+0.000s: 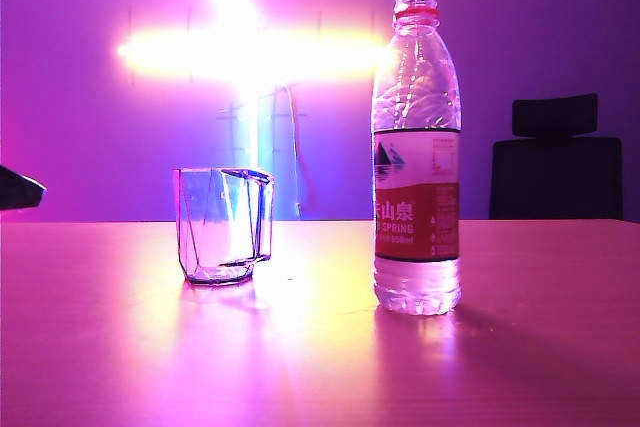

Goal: Pick up the mineral water bottle on the table and pour water into the mug until it's half full.

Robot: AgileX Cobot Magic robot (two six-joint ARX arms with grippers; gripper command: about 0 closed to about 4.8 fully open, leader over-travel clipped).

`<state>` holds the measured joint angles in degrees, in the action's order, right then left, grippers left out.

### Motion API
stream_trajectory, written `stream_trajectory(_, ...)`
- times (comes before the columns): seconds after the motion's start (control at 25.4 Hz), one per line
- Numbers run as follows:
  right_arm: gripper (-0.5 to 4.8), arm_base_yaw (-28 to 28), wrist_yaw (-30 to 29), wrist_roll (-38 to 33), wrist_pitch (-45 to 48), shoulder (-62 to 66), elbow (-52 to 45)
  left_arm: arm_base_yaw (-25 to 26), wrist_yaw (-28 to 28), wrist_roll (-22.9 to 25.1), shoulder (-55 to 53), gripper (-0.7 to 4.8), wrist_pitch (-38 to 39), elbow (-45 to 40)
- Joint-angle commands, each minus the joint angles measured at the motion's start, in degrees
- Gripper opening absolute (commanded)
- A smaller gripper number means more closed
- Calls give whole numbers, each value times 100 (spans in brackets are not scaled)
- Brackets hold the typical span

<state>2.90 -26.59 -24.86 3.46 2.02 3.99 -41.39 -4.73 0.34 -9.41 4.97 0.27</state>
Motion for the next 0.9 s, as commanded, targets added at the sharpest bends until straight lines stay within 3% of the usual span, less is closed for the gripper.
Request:
stream_trajectory(0.04, 479, 704, 350, 774, -11, 444, 7, 11, -42, -15, 0, -2, -76, 24)
stream_trajectory(0.28, 479, 2308, 1589, 1805, 699, 1902, 7, 11, -44, -15, 0, -2, -76, 24)
stream_trajectory(0.35, 479, 2863, 2055, 2175, 1755, 3213, 7, 11, -42, -15, 0, -2, -76, 24)
stream_trajectory(0.51, 479, 2841, 2039, 2212, 3534, 4999, 66, 11, -44, -15, 4, -2, -79, 24)
stream_trajectory(0.59, 479, 2717, 1735, 2208, 4391, 6155, 308, 13, -37, -15, 4, -2, -74, 24)
stream_trajectory(0.9, 479, 2680, 1574, 2188, 5698, 8566, 1318, 13, -42, -15, 2, -2, -79, 24)
